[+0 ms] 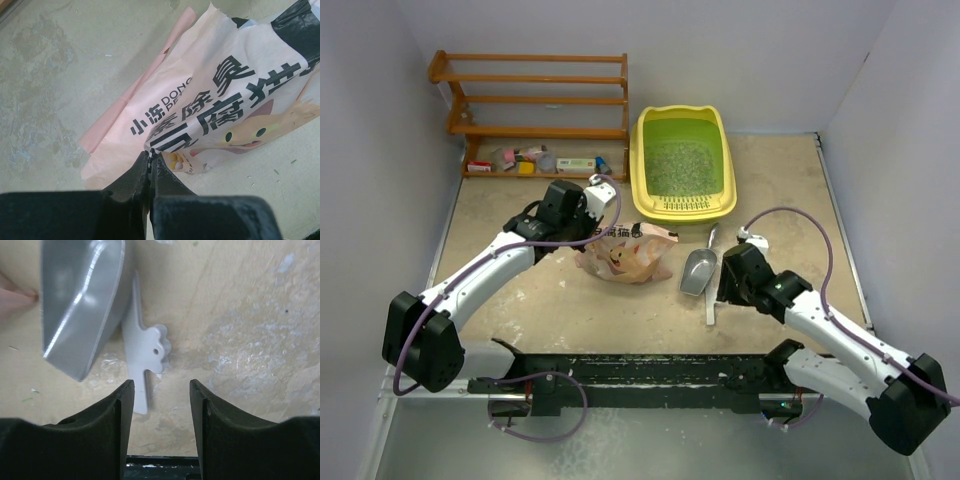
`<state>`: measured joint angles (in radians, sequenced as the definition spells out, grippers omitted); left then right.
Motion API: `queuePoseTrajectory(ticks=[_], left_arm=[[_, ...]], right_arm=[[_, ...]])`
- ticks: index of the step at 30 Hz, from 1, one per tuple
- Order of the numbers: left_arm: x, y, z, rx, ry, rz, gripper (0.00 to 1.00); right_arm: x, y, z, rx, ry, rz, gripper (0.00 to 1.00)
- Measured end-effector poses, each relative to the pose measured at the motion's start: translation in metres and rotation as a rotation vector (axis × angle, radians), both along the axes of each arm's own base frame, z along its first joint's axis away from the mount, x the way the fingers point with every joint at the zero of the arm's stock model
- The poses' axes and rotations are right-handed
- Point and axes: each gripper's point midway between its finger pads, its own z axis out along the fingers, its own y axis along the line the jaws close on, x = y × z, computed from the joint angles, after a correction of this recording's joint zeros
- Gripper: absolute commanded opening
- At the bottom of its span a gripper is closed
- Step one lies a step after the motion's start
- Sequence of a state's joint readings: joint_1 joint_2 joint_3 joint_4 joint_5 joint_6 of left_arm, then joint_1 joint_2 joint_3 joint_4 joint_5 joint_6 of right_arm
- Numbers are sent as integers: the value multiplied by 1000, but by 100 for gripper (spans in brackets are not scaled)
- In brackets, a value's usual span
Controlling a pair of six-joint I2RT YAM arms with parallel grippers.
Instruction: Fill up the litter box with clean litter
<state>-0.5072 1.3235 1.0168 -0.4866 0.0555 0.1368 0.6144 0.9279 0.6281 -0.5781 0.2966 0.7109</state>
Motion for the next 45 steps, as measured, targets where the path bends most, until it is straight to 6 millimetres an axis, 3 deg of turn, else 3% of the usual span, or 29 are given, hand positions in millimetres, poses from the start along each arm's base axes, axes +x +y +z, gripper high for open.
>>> queuePoseTrajectory(ticks=[5, 8, 11, 14, 15, 18, 21, 23, 28, 31, 32, 38, 41, 45], left_arm=[[0, 0, 0, -5, 3, 5, 0], [-1, -1, 0, -9, 5, 9, 0], [-1, -1, 0, -10, 6, 8, 0], [-1, -1, 0, -10, 7, 7, 0], [-1, -1, 0, -10, 7, 7, 0], [-1, -1, 0, -11, 7, 7, 0], [-1, -1, 0, -11, 7, 7, 1], [-1, -1, 0, -11, 7, 7, 7], [0, -2, 3, -23, 0, 13, 13], [1, -4, 4, -37, -1, 14, 20], [1, -5, 4, -42, 0, 15, 23], [0, -10, 11, -75, -10, 18, 45], [-1, -12, 28, -112, -58, 23, 49], [-5, -6, 74, -208, -224, 42, 54]], right_arm=[[-12, -6, -30, -2, 81, -32, 49], [-4, -1, -35, 28, 83, -42, 44], [5, 6, -42, 78, 77, -49, 33], [8, 8, -53, 115, 92, -55, 32], [9, 8, -56, 121, 98, -58, 28], [12, 13, -57, 143, 102, -47, 0], [20, 23, -44, 208, 54, -27, 0], [22, 26, -37, 226, 28, -16, 0], [5, 9, -32, 191, 49, -68, 0], [-2, -5, -16, 157, 31, -113, 0], [-2, -5, -16, 157, 31, -113, 0], [-1, -7, 27, 205, -66, -105, 0], [0, -3, 42, 217, -87, -68, 0], [4, 6, 65, 228, -127, 21, 0]])
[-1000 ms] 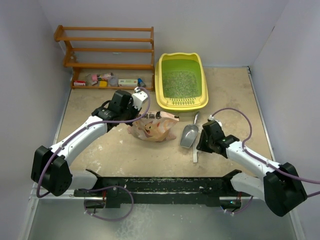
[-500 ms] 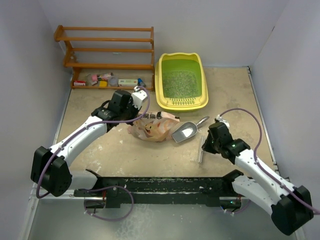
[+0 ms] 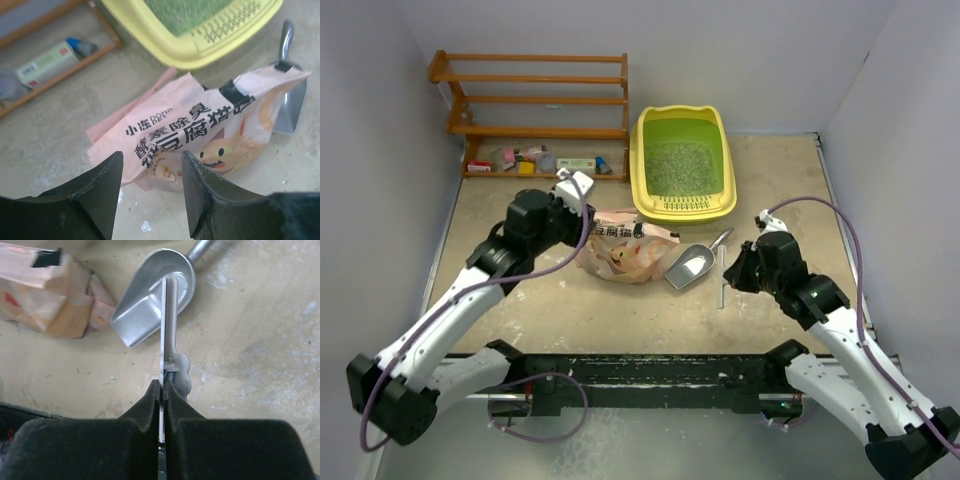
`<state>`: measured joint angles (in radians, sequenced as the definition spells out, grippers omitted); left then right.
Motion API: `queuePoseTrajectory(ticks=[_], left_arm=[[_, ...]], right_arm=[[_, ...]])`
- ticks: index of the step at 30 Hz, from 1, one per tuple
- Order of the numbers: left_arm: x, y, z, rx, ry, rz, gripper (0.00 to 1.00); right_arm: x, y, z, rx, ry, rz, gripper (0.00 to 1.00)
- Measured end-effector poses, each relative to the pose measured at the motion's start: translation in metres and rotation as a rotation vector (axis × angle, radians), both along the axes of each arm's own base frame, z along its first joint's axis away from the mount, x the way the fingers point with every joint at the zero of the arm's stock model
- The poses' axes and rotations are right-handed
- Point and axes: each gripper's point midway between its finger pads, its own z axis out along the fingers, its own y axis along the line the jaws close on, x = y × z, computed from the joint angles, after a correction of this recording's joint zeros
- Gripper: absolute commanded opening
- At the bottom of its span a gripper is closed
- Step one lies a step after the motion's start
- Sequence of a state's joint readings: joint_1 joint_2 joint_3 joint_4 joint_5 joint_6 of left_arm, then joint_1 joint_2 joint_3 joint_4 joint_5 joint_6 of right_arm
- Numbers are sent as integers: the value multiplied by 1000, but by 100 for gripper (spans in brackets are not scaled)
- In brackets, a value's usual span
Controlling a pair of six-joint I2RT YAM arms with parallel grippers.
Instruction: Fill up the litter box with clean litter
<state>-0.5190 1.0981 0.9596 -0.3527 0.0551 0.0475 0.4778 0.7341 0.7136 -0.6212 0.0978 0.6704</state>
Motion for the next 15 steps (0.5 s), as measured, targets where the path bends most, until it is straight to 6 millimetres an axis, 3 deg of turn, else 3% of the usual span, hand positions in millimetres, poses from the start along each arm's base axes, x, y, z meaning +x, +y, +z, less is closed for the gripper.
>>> queuePoseTrajectory(ticks=[4, 8, 11, 15], left_arm=[[-15, 8, 52, -124, -199, 6, 52], [-34, -7, 76, -222, -288, -120, 51], [-44, -30, 74, -260, -263, -261, 55], [-54, -64, 50, -282, -112, -451, 55]], right_arm=[[7, 25, 23, 42, -65, 161, 0], [6, 76, 40, 139, -131, 425, 0], [-7, 114, 49, 205, -155, 629, 0], [-28, 158, 74, 275, -202, 894, 0]])
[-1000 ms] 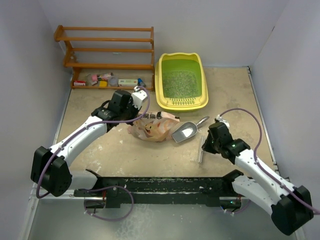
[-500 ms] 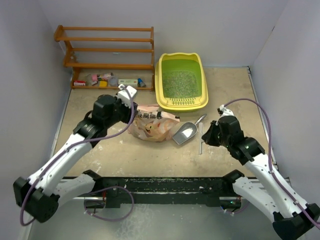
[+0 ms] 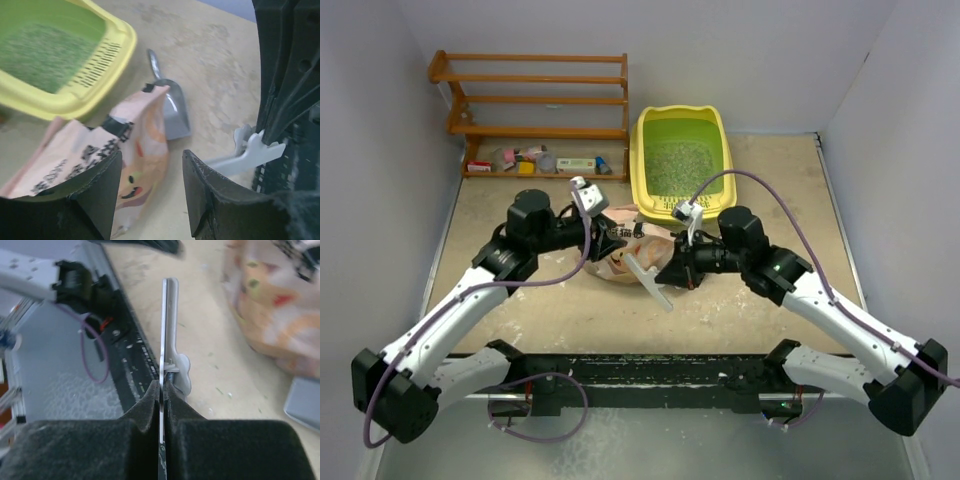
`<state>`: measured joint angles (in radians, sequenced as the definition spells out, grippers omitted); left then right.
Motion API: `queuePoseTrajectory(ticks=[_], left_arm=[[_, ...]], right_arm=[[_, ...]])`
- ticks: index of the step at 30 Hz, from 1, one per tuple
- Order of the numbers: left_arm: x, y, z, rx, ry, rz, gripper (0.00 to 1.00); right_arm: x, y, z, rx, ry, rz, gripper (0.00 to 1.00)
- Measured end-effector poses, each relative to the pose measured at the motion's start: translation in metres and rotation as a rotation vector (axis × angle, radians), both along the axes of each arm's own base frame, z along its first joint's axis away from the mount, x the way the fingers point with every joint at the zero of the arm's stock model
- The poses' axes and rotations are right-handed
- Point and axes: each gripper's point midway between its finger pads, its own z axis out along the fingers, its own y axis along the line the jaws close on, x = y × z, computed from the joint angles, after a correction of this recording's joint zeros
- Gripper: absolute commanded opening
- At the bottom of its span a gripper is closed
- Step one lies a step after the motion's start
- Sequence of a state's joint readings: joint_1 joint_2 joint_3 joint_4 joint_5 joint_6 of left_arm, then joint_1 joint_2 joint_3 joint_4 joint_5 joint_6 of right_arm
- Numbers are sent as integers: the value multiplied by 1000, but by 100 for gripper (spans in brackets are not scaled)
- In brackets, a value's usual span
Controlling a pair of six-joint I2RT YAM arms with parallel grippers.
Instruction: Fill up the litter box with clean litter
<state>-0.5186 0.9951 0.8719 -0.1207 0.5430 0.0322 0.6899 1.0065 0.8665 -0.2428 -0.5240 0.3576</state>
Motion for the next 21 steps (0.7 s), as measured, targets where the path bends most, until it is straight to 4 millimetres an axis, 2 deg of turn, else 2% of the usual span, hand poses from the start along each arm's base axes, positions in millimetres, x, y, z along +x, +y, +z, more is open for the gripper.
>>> queuePoseTrajectory(ticks=[3, 6, 12, 17, 21], left_arm=[[-14, -16, -16, 4, 109, -130, 55], [-29, -24, -19, -11, 166, -230, 55], [-53, -27, -4, -59, 174, -358, 56], [-79, -28, 13, -113, 186, -480, 56], [-98, -29, 23, -153, 211, -595, 55]], right_arm=[[-12, 16, 19, 31, -51, 132, 0], [-20, 18, 27, 31, -93, 209, 0], [-26, 16, 27, 22, -132, 255, 0], [-28, 12, 17, 1, -134, 262, 0], [-37, 3, 9, -10, -135, 271, 0]])
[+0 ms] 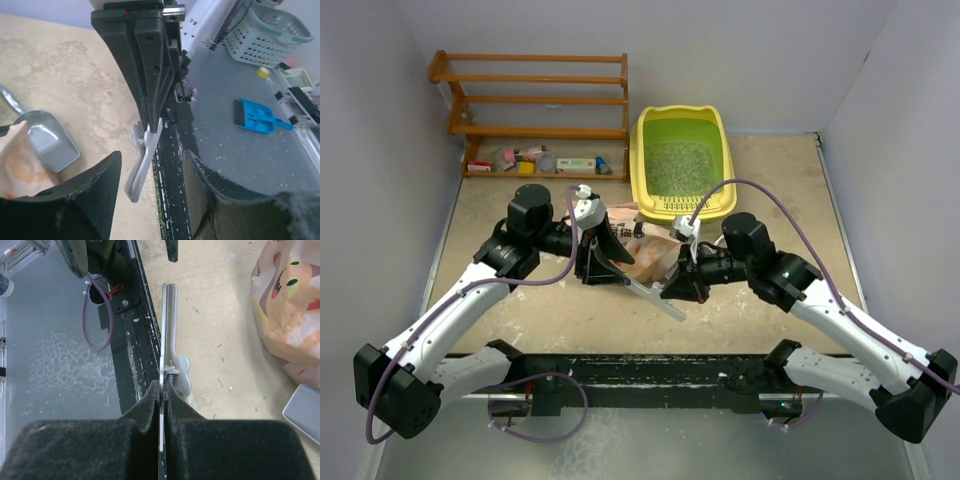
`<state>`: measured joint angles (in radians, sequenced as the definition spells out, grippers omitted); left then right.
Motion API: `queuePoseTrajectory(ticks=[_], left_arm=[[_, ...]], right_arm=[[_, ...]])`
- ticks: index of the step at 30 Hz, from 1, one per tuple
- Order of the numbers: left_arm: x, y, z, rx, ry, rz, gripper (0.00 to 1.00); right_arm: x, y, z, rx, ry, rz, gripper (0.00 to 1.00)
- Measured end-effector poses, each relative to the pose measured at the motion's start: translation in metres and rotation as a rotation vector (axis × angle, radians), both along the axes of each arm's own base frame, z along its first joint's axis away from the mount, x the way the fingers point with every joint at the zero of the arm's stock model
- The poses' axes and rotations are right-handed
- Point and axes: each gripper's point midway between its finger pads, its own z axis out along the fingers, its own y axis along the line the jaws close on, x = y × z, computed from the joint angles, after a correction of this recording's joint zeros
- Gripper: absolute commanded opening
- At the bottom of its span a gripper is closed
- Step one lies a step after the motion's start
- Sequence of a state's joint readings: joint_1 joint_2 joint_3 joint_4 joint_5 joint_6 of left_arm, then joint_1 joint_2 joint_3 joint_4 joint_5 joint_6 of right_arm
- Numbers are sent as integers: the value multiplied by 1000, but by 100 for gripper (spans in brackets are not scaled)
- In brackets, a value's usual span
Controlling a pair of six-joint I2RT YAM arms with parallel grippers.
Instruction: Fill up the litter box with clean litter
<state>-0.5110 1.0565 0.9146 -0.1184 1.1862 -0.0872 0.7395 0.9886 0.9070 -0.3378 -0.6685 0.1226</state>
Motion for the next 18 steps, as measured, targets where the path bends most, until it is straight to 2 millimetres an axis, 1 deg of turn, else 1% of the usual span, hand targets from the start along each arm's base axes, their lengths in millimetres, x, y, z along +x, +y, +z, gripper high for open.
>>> queuePoseTrajectory(ticks=[3, 8, 12, 18], left_arm=[[-7, 0, 2, -14, 17, -53, 57], [-7, -2, -4, -5, 57, -83, 56], [-3, -5, -13, 12, 91, -83, 53], [-1, -6, -18, 26, 118, -82, 51]], right_arm=[[-8, -7, 3, 10, -18, 12, 0], [-16, -12, 13, 42, -56, 22, 0], [-16, -13, 14, 44, -61, 21, 0], [-9, -10, 5, 13, -52, 10, 0]])
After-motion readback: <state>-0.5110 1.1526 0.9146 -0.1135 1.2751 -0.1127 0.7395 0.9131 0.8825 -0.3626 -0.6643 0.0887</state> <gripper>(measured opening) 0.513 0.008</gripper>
